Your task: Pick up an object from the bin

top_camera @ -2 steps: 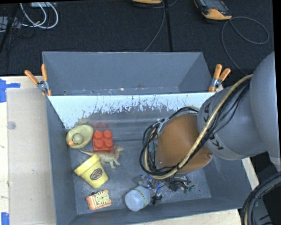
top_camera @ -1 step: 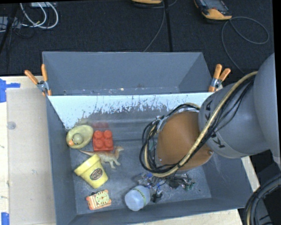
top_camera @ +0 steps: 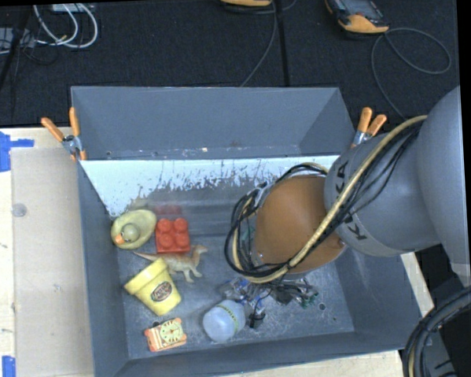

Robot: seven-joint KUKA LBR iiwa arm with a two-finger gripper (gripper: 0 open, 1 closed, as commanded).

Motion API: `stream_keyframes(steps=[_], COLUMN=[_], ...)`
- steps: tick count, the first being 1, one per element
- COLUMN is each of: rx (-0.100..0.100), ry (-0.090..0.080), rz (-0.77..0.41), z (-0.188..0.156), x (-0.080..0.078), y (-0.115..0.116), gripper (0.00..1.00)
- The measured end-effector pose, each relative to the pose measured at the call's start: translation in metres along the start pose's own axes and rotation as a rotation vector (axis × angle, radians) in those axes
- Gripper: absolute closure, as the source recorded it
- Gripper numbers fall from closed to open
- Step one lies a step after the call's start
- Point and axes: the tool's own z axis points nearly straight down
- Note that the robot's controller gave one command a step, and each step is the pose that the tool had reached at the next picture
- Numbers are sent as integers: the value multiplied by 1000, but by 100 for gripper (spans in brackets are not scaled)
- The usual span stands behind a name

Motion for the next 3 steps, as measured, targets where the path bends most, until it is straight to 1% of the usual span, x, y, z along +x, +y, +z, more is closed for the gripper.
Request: stream_keyframes(steps=[1,2,3], rx=[-5,0,0], ry=[10,0,-6], rz=[-18,-5,-26], z=[-36,-70,-45], x=[5,-16,-18], y=[3,20,14], gripper=[100,100,100])
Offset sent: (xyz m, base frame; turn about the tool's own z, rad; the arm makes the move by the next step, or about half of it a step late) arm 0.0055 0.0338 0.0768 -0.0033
